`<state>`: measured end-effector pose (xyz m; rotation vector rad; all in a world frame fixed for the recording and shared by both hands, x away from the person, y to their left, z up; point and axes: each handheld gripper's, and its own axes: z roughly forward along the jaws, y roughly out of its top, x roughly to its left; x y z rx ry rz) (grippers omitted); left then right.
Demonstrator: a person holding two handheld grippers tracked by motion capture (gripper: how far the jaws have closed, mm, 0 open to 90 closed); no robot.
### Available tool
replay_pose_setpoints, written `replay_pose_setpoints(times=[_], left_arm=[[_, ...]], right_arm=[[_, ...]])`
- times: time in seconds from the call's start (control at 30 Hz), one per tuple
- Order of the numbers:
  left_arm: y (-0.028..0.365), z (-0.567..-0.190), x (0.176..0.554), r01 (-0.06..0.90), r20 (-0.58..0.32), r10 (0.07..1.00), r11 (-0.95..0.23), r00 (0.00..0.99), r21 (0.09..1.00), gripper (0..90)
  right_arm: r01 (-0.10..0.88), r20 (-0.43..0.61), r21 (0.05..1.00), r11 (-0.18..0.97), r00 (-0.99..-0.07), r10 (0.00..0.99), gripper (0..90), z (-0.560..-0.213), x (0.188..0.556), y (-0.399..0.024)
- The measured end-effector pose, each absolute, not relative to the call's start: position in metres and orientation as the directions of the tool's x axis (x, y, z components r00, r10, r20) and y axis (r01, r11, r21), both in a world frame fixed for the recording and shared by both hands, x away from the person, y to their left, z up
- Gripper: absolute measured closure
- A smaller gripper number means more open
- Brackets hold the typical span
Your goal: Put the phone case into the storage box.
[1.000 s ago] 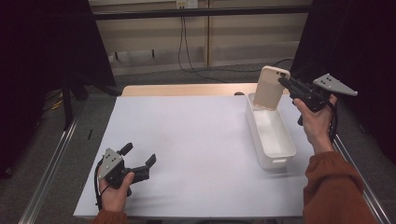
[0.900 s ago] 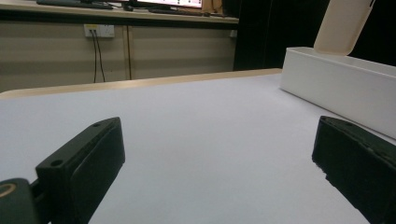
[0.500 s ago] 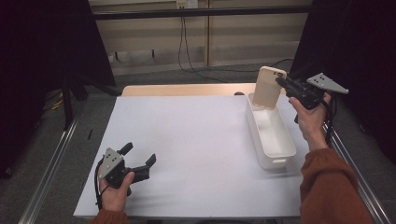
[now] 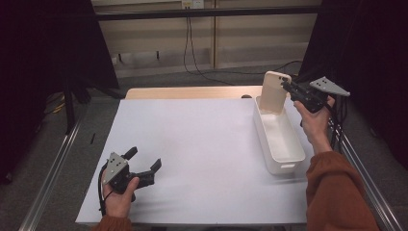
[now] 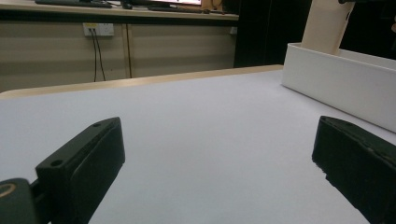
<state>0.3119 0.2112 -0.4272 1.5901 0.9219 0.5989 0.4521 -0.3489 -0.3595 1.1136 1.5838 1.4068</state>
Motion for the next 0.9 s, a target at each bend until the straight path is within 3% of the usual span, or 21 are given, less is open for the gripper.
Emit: replay_pose_setpoints(times=[0.9], left_arm=[[0.209, -0.429, 0.314, 0.242, -0.084, 0.819, -0.068, 0.567, 0.968, 2.6]], right_arm=[[0.184, 0.027, 0.982, 0.043, -0.361, 0.932, 81.8, -0.388, 0.470, -0.345]])
